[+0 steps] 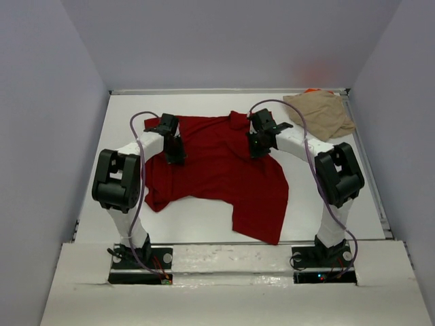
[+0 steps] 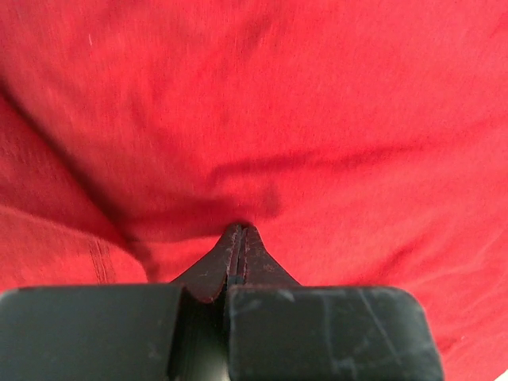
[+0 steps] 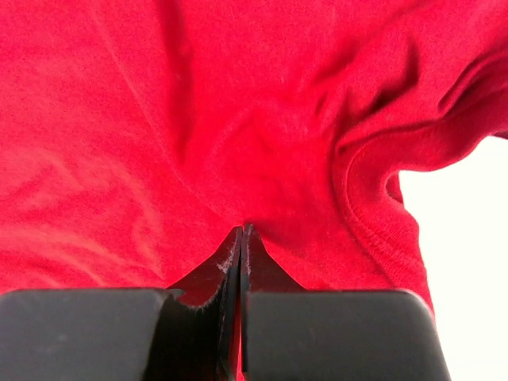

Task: Fold and stack the t-shirts
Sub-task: Flatten the tshirt out

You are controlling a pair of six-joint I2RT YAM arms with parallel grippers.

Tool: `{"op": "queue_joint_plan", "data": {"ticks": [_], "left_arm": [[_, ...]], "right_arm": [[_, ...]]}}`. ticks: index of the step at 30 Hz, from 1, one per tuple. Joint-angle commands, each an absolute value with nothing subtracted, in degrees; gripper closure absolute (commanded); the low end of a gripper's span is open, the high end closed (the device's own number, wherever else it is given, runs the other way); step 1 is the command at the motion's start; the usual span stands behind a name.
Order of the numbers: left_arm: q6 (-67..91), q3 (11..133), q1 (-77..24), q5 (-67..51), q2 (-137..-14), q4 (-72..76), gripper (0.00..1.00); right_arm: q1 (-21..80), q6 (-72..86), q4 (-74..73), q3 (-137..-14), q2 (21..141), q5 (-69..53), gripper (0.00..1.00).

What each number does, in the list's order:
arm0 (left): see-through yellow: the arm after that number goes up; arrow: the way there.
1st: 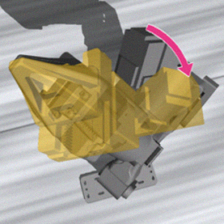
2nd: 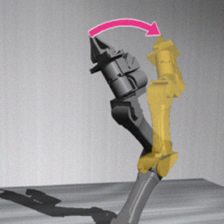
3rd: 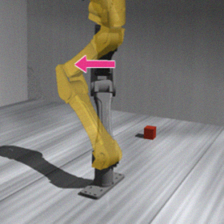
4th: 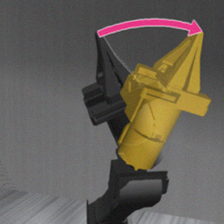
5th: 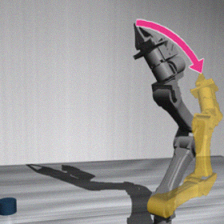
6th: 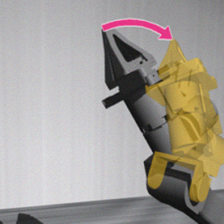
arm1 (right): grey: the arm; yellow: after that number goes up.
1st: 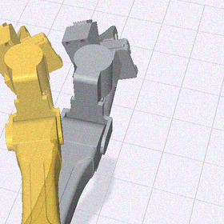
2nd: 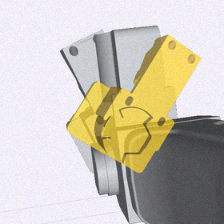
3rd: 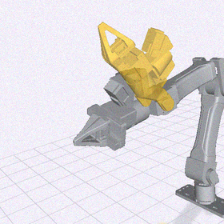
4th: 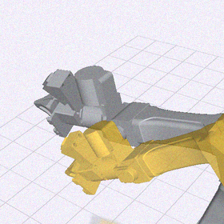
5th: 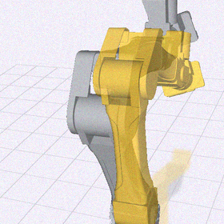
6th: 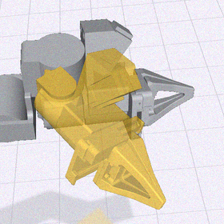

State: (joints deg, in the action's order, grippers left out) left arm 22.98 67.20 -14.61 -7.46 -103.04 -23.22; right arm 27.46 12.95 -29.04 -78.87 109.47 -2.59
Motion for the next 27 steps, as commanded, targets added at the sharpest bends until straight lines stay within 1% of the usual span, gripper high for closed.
{"op": "queue_joint_plan", "data": {"ticks": [1,8,11,14,19,24,27], "left_arm": [[21.1,71.8,-14.2,-6.6,-103.8,-25.0,1.0],[20.3,74.0,-13.3,-6.8,-107.7,-25.8,1.0],[20.5,72.6,-12.7,-9.4,-109.1,-24.7,1.0],[20.7,71.8,-12.0,-14.4,-111.3,-24.0,1.0],[20.7,72.3,-12.0,-12.1,-112.9,-24.3,1.0],[20.5,71.5,-12.0,-8.5,-111.5,-24.8,1.0],[20.7,69.6,-12.1,-10.0,-110.4,-24.3,1.0]], "right_arm": [[27.9,10.9,-27.9,-83.6,108.9,-1.8,1.0],[27.9,8.9,-31.3,-89.9,114.3,-1.8,1.0],[27.9,8.8,-31.3,-90.0,116.2,-1.3,1.0],[27.9,8.0,-30.9,-89.6,118.5,-1.6,1.0],[26.6,8.6,-28.3,-88.9,120.4,-5.7,1.0],[24.9,10.0,-27.3,-86.8,119.8,-7.4,1.0],[24.3,10.8,-26.3,-84.3,118.0,-8.4,1.0]]}}
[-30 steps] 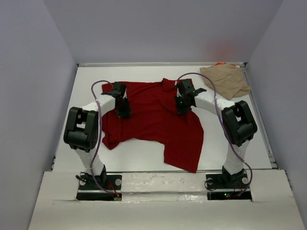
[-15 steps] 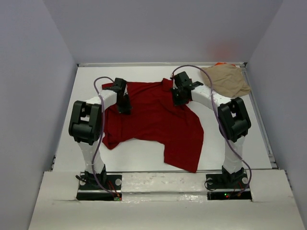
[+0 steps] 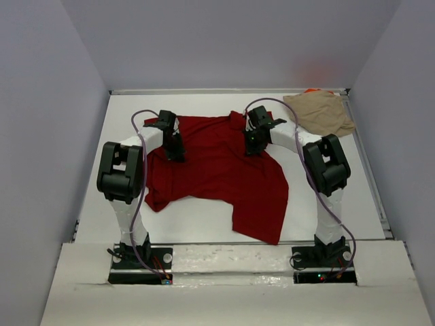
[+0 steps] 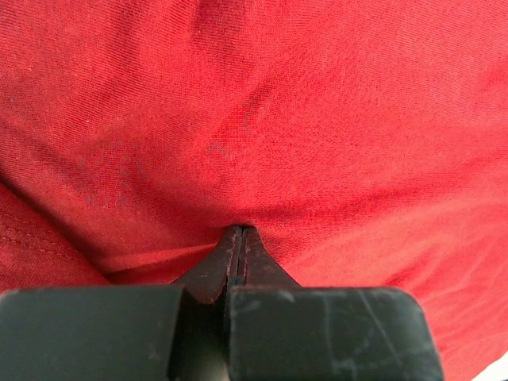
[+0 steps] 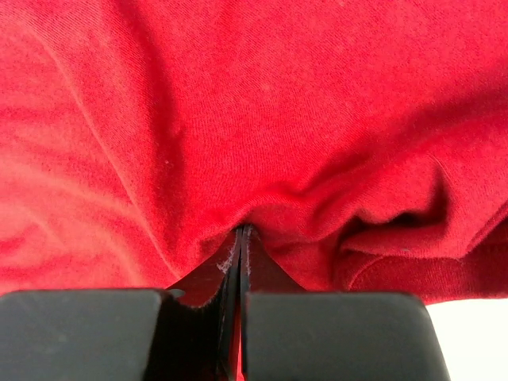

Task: Fold and stack the t-shirts
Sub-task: Flatten the tshirt out

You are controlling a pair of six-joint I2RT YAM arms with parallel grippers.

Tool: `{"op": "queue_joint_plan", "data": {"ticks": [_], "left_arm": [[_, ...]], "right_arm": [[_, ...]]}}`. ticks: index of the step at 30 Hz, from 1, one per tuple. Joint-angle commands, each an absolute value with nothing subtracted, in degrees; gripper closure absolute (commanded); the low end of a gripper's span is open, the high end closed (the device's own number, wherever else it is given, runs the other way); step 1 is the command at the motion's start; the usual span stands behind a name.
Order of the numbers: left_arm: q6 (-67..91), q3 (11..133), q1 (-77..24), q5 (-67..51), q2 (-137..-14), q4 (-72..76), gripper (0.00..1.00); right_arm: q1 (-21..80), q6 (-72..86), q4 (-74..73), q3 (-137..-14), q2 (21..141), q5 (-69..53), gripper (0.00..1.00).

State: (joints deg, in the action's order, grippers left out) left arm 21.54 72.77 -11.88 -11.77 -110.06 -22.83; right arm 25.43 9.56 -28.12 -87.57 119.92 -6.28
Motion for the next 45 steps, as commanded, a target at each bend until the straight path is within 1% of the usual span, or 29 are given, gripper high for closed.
{"op": "queue_joint_plan", "data": {"ticks": [1,8,13,19,23,26,27,30,32,33,34,35,37,38,39,40,41,42,43,45], "left_arm": [[20.9,68.0,-12.3,-10.3,-110.0,-24.0,1.0],[24.3,59.4,-14.3,-12.1,-104.3,-21.0,1.0],[26.8,52.3,-15.3,-12.7,-97.1,-20.3,1.0],[30.0,46.1,-16.7,-13.4,-88.7,-21.0,1.0],[31.5,44.4,-19.4,-12.8,-85.3,-22.3,1.0],[31.6,45.9,-19.7,-9.9,-82.9,-23.7,1.0],[31.1,48.1,-19.7,-7.4,-82.5,-24.7,1.0],[29.5,52.3,-19.7,-5.4,-83.2,-27.2,1.0],[27.9,57.1,-19.8,-3.6,-85.1,-28.8,1.0],[27.4,58.7,-19.8,-3.0,-85.9,-29.4,1.0],[26.6,61.7,-19.8,-1.8,-86.2,-29.7,1.0],[26.1,63.4,-19.8,-1.5,-86.6,-30.0,1.0],[25.5,67.0,-19.8,1.7,-88.2,-30.8,1.0],[25.0,70.9,-19.8,2.5,-89.1,-31.5,1.0],[24.1,72.7,-19.8,3.1,-91.4,-31.9,1.0],[23.6,74.3,-19.6,2.6,-92.9,-32.2,1.0],[22.9,78.1,-19.3,1.6,-95.0,-33.8,1.0],[22.3,80.0,-19.4,1.0,-96.9,-34.7,1.0],[22.1,82.2,-19.4,0.3,-100.2,-34.4,1.0],[21.8,83.5,-19.2,-2.5,-102.7,-33.1,1.0]], "right_arm": [[24.3,11.0,-26.3,-83.8,116.9,-8.4,1.0],[24.3,14.2,-25.1,-76.3,111.0,-9.1,1.0],[24.3,15.6,-23.6,-67.3,104.7,-9.0,1.0],[24.3,17.2,-23.2,-60.3,97.5,-9.2,1.0],[24.3,17.8,-22.4,-56.0,93.8,-9.1,1.0],[24.3,17.5,-22.1,-54.8,91.9,-8.5,1.0],[24.3,17.2,-22.1,-55.5,91.7,-7.1,1.0],[24.3,15.3,-22.8,-58.1,91.3,-3.6,1.0],[24.3,14.5,-23.2,-61.9,92.0,-2.4,0.96],[24.3,13.6,-23.5,-63.5,92.5,-1.6,0.9],[24.3,13.3,-24.1,-65.3,93.8,-1.1,0.86],[24.3,13.1,-25.4,-69.4,94.6,-0.4,0.8],[24.3,12.0,-26.4,-73.7,95.9,-0.3,0.75],[24.3,11.9,-26.7,-75.9,97.4,-0.3,0.73],[24.3,11.1,-27.4,-80.6,98.7,-0.5,0.67],[24.3,10.4,-28.6,-83.9,100.4,-0.4,0.66],[24.3,9.7,-29.9,-87.2,104.6,-0.4,0.66],[24.3,8.4,-32.1,-93.6,106.9,-0.4,0.65],[24.3,8.0,-33.0,-96.6,109.1,-0.6,0.64],[21.1,8.0,-35.3,-102.2,114.9,-4.6,0.64]]}}
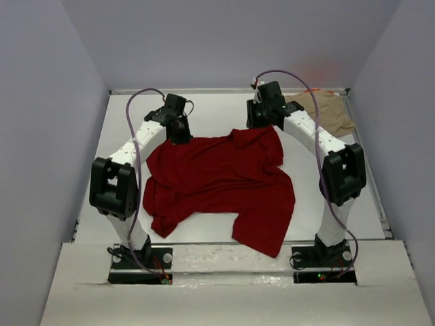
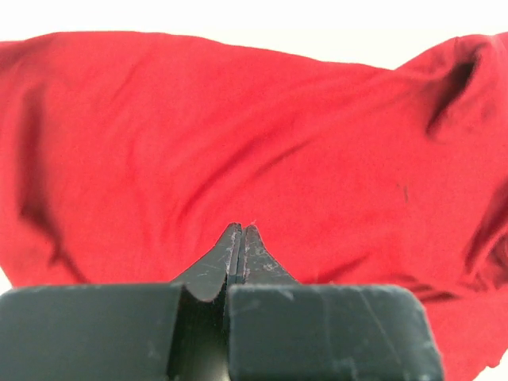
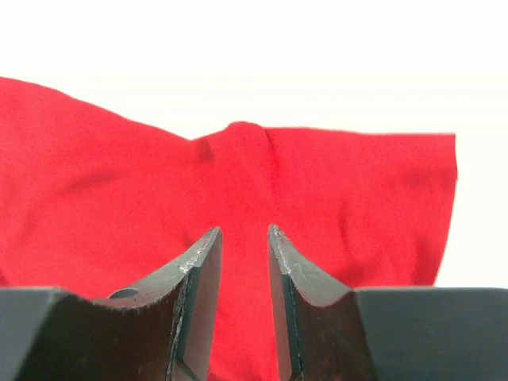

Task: Fold and stack the t-shirts
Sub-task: Flatten the tshirt out

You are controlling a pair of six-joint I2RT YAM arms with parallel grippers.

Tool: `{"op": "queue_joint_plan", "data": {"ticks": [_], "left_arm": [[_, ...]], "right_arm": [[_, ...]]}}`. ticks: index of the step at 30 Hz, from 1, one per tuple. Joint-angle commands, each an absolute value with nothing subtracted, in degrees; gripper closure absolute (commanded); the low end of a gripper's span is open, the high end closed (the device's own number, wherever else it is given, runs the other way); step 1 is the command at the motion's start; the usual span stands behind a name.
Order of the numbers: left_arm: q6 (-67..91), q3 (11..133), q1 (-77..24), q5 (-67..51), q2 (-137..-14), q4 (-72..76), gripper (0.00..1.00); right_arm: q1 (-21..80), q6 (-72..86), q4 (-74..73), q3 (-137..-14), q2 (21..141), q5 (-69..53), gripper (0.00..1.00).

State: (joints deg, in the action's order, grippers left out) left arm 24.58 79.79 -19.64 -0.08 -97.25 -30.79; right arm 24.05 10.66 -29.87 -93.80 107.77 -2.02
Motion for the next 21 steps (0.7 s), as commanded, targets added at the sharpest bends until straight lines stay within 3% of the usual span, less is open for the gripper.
{"op": "queue_joint_plan", "data": {"ticks": [1,10,21], "left_arm": [[22.0,84.7,-18.7,-5.0,-104.9,-32.5,1.0],[22.2,85.5,-13.1,-14.8,-110.0,-28.8,1.0],[19.2,90.6,-8.9,-9.4,-112.2,-32.4,1.0]], "right_arm": [[19.6,9.5,-35.2,-105.4,116.1,-10.3,0.65],[7.8,15.5,-26.9,-99.6,116.9,-27.9,0.66],[2.4,17.9,-22.6,-96.5,118.8,-36.6,0.66]]}}
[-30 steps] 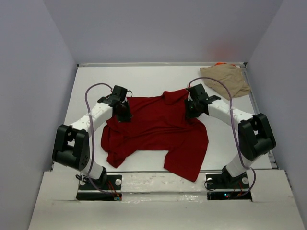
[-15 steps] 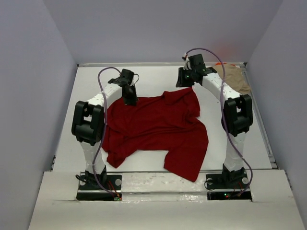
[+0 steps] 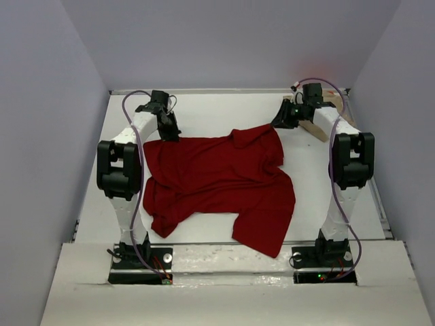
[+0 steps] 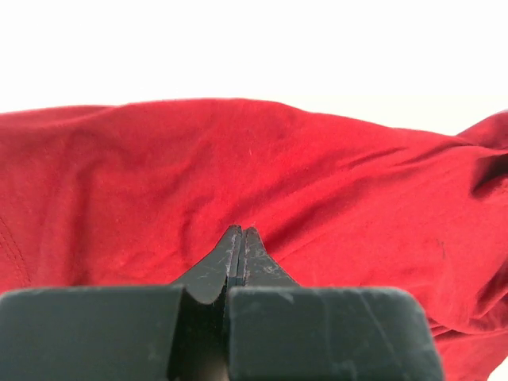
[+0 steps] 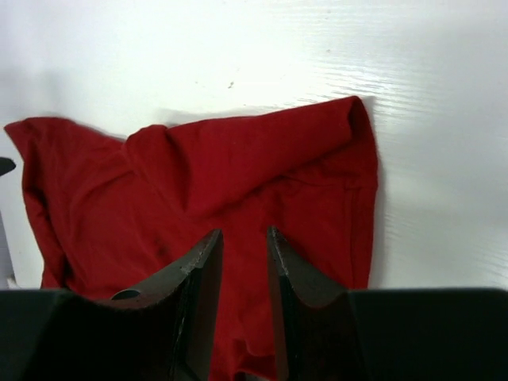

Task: Fold and stack the t-shirts
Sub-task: Flatten the tshirt out

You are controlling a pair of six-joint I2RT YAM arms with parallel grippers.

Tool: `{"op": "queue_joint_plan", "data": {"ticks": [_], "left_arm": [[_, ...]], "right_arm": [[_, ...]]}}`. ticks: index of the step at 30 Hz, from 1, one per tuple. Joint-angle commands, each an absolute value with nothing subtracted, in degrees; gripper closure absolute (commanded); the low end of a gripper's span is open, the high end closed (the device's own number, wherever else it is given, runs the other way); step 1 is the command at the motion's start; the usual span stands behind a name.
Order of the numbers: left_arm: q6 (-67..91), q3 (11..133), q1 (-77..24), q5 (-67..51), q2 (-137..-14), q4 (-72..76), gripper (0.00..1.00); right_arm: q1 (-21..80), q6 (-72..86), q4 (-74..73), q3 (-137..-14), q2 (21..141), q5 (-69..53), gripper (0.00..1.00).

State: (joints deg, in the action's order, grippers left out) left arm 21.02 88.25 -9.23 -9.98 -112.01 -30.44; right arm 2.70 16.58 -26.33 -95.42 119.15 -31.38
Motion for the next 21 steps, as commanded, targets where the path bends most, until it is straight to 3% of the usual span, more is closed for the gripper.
{"op": "queue_joint_plan", "data": {"ticks": [1,21], "left_arm": [[19.3,90.5,-8.6,-9.3,-112.5,-32.5,1.0],[19.6,94.7,-7.5,-7.6,-116.9,-33.6,1.0]], "right_arm": [[2.4,17.9,-22.5,-96.8,119.3,-36.9,0.66],[-2.4,15.9,-25.7,-109.9,133.9,-41.6,0.67]]}}
